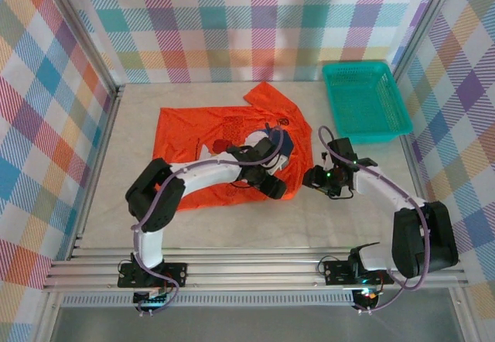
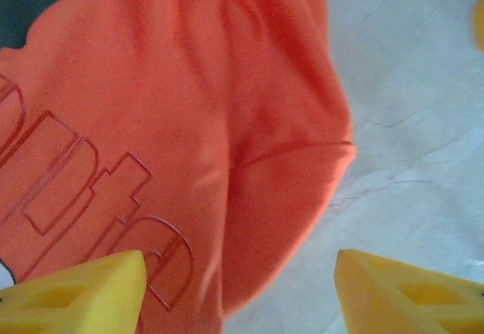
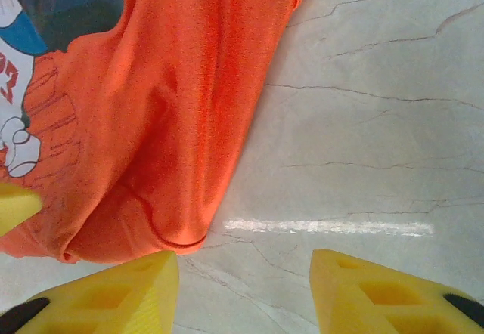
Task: Fold the inside-out t-shirt
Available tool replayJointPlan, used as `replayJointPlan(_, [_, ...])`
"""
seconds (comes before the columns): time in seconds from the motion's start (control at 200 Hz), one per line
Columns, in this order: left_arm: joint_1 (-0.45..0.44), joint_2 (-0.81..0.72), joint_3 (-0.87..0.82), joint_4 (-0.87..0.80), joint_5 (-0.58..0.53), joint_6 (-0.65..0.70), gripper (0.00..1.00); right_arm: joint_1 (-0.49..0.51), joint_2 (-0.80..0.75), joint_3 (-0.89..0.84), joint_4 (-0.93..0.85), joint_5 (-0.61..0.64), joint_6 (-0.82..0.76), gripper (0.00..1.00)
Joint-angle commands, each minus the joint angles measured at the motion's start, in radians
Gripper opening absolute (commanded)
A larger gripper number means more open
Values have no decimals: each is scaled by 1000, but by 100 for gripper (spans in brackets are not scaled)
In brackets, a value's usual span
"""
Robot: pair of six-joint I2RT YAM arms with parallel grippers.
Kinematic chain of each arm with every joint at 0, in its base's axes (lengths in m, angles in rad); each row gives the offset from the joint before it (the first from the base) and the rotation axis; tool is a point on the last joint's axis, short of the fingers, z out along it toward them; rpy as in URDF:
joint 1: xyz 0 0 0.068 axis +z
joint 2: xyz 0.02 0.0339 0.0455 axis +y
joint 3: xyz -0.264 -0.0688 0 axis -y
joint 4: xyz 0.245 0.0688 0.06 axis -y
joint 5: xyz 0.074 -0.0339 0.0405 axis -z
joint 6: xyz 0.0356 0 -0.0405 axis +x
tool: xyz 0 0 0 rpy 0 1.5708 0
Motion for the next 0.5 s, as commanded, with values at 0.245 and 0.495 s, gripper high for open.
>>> replayJointPlan(0.245, [-1, 122, 153, -156, -51, 72, 2, 3, 40, -29, 79, -118, 68, 47])
replayJointPlan(0.495, [51, -27, 152, -126, -41, -27, 0, 33, 238, 47, 240, -146, 159, 44])
